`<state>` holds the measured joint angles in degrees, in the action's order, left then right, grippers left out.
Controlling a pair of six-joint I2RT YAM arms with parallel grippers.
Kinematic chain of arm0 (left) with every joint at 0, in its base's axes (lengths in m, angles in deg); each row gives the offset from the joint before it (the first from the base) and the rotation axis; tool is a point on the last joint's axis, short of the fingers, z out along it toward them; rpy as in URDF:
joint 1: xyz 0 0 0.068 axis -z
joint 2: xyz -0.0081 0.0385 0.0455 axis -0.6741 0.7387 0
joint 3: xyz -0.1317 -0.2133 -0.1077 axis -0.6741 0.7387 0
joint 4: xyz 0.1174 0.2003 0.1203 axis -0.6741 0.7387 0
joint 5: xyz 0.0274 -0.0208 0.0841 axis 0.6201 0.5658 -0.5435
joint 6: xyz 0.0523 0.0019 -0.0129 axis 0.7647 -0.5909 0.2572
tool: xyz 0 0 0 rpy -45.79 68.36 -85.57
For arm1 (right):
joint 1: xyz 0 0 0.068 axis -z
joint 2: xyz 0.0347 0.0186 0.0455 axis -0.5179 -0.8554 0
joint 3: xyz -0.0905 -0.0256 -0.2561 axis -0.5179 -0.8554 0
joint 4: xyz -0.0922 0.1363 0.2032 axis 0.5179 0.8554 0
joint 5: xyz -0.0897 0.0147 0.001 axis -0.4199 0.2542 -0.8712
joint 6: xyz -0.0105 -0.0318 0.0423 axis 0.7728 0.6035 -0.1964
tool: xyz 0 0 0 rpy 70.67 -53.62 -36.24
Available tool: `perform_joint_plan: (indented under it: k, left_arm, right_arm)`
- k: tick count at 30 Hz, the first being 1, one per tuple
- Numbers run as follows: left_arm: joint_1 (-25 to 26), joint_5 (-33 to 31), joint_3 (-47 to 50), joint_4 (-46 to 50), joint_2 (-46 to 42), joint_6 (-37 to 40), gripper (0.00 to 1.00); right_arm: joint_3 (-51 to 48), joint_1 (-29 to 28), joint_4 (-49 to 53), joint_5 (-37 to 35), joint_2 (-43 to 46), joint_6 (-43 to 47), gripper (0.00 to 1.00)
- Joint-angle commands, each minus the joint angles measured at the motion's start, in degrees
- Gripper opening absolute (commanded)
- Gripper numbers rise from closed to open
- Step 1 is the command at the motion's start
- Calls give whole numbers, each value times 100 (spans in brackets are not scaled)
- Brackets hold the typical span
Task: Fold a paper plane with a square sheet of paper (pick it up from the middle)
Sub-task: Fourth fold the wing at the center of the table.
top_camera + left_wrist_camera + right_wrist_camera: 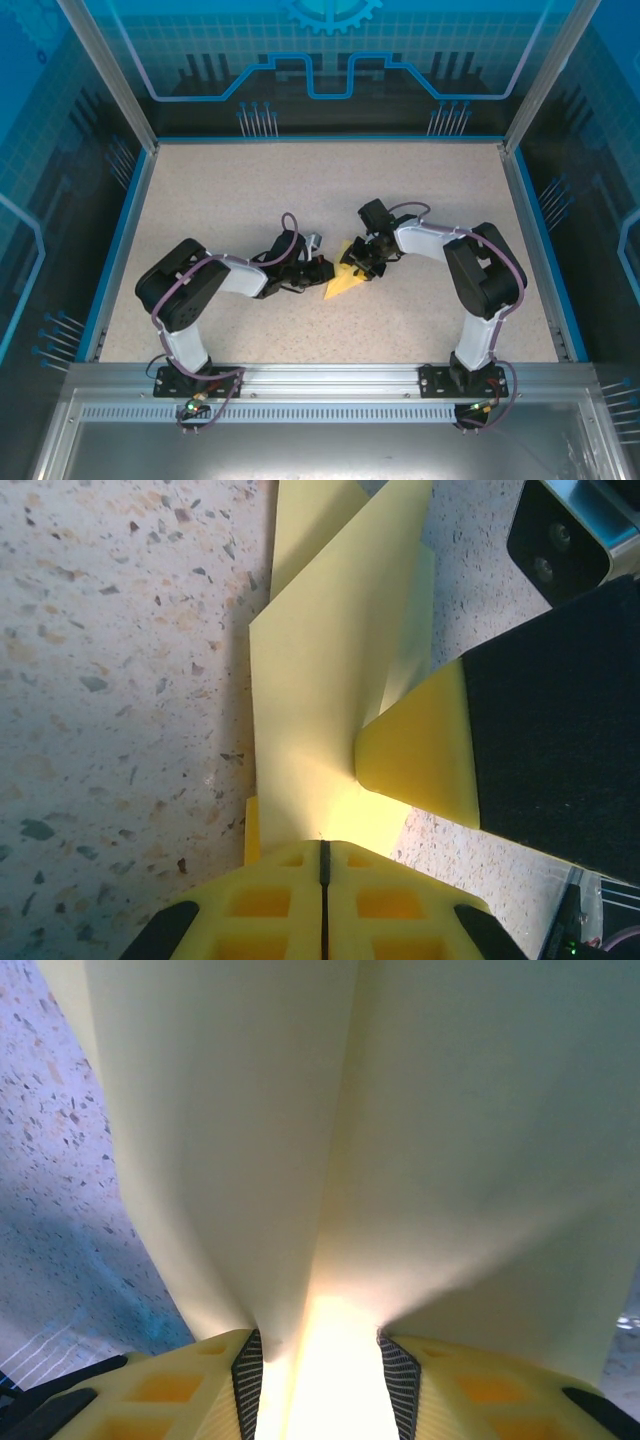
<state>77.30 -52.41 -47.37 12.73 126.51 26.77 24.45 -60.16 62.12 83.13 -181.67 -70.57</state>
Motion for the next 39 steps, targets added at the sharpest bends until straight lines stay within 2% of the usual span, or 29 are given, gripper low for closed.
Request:
perform_joint_plan:
  k: [1, 7, 17, 23, 28, 34, 39]
  left_arm:
    - [-85, -158, -5, 141, -261, 107, 7]
    - [-106, -223, 60, -46, -433, 4, 8]
    - [-108, 187, -34, -249, -114, -51, 9]
    - [-108, 116, -138, -155, 45, 14, 8]
    - [-107, 91, -217, -164, 107, 88, 8]
    - [-108, 112, -279, -157, 196, 158, 8]
    - [-102, 72, -310, -107, 227, 173, 8]
  right_arm:
    - [-185, 49, 688, -379, -372, -103, 42]
    - [-183, 55, 695, -379, -383, -118, 41]
    - [-188, 49, 667, -371, -382, -136, 41]
    - [-280, 63, 529, -313, -333, -136, 42]
    - [-412, 58, 270, -202, -263, -138, 44]
    - [-557, 87, 34, -196, -70, -101, 51]
    - [-526, 106, 134, -186, -104, -102, 51]
